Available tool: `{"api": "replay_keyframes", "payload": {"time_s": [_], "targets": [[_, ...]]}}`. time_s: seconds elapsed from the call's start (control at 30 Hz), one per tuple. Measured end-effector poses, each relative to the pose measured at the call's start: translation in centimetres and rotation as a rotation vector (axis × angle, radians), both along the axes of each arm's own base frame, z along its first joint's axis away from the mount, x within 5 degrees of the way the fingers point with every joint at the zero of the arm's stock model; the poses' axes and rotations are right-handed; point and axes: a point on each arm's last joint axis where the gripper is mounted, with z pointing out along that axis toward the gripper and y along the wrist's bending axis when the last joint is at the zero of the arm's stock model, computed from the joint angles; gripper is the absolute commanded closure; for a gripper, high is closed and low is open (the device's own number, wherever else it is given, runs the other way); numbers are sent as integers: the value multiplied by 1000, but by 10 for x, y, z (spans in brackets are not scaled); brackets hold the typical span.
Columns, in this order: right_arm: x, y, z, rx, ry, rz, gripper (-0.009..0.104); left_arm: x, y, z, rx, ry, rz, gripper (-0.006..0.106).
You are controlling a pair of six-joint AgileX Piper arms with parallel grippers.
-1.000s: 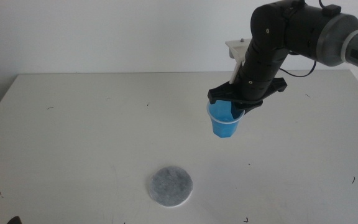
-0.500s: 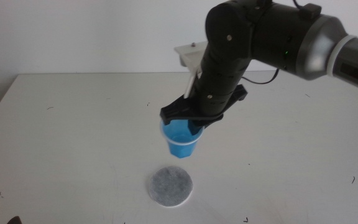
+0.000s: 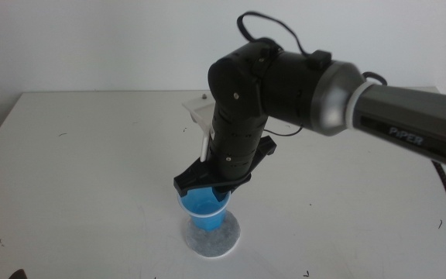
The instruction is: Place an empty cup on a cup mat.
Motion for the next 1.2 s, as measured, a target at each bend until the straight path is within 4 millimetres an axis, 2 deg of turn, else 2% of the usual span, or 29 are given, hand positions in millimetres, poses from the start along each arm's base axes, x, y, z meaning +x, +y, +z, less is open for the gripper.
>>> {"api": "replay_keyframes", "payload": {"time_s": [0.23, 0.53, 0.7, 0.97, 1.07, 1.2], "targets": [[7, 5, -31, -63, 30, 5, 96, 0, 0, 0, 0, 0, 0, -5], [12, 8, -47, -78, 32, 7, 96, 0, 0, 0, 0, 0, 0, -5], [12, 9, -49, -80, 34, 5, 76, 0, 0, 0, 0, 0, 0, -5], [12, 8, -46, -68, 35, -14, 34, 0, 0, 0, 0, 0, 0, -5], [9, 6, -28, -38, 7, -24, 22, 0, 0, 0, 0, 0, 0, -5], [6, -7, 13, 21, -69, -48, 16, 0, 0, 0, 0, 0, 0, -5]]}}
